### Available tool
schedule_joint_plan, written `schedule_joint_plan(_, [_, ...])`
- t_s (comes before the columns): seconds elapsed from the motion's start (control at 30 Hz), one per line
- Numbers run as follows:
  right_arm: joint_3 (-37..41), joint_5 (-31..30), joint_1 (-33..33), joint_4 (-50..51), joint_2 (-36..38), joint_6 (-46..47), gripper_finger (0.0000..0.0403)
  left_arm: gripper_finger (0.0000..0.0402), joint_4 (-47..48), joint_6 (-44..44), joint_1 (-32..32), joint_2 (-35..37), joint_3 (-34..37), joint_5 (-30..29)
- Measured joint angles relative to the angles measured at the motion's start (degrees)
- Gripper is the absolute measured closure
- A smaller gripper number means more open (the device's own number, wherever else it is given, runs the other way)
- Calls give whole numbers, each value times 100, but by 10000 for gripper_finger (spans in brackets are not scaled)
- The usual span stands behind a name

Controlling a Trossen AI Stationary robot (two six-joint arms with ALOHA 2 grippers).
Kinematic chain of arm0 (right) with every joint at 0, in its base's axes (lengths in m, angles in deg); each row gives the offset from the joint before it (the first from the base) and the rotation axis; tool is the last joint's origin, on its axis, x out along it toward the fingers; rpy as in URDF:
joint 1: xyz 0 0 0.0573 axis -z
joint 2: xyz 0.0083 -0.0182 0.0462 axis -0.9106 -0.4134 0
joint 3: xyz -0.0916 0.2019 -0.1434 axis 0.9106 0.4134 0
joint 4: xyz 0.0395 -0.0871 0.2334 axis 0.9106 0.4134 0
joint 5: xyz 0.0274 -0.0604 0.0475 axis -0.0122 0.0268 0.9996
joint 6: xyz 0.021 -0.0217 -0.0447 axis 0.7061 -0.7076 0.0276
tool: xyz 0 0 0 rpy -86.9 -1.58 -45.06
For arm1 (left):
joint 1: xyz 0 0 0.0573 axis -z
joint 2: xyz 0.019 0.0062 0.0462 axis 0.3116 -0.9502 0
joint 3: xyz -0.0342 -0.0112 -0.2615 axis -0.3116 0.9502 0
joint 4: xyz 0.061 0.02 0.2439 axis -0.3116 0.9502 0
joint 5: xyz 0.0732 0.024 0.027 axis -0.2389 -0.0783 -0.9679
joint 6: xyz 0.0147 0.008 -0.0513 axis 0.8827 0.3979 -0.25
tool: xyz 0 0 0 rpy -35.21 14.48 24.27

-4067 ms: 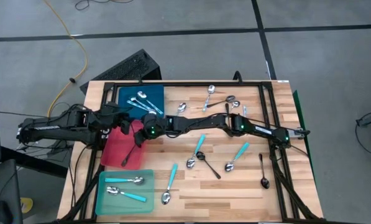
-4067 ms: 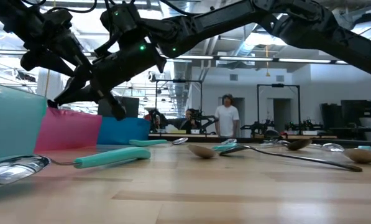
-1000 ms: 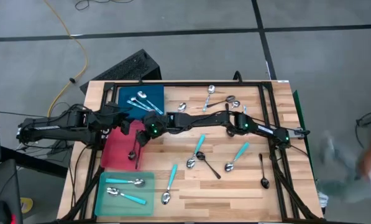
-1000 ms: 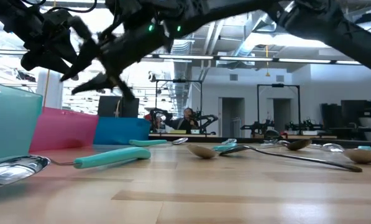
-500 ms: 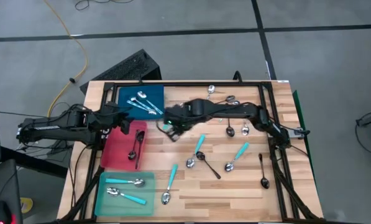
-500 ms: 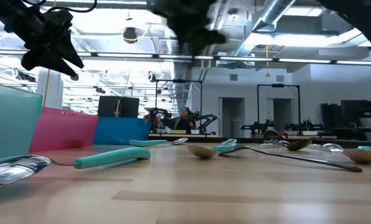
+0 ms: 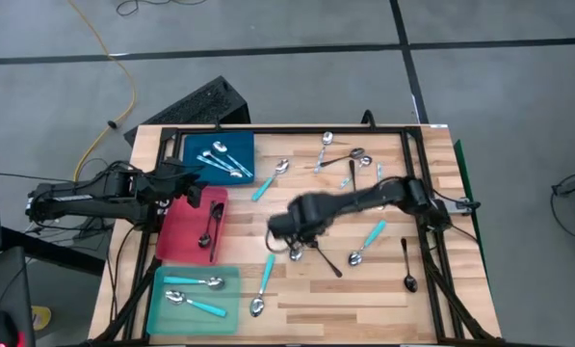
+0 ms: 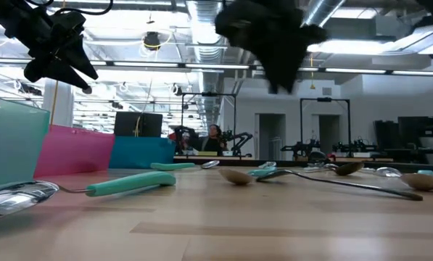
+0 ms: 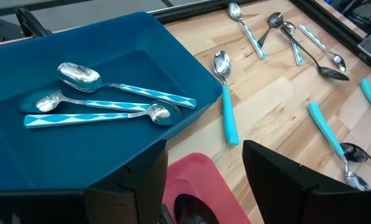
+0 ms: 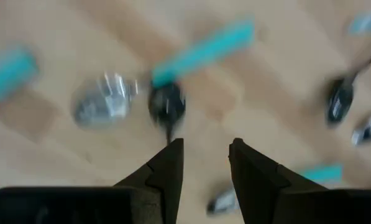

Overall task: Sort silverware by color (type)
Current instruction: Put the light blue spoon into the light blue bin

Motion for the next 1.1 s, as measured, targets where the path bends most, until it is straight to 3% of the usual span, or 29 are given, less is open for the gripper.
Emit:
schedule_joint_plan(0.17, [497, 586, -603, -113, -21, 321, 251, 207, 2, -3, 1, 1, 0, -1])
schedule_joint_plan(0.4, [849, 363, -1130, -1012, -11, 179, 251, 207, 4, -7, 0, 0, 0, 0])
schedule_joint_plan(0.6, [1044, 375, -1164, -1155, 42, -372, 251, 207, 3, -16, 2, 0, 1, 0])
schedule_joint_plan(0.7, [1303, 371, -1114, -1732, 261, -623, 251, 207, 2, -47, 0, 2, 2, -2])
schedule_joint_plan(0.9, [2111, -328, -824, -2813, 947, -1165, 251, 207, 0, -103, 0, 0, 0, 0])
schedule_joint_plan(0.97, [2407, -618, -661, -2967, 1226, -1804, 251, 207, 2, -103, 2, 0, 0, -2])
schedule_joint_plan(1.1, [2870, -723, -366, -3425, 1564, -4246, 251, 207, 2, -104, 1, -1, 0, -2])
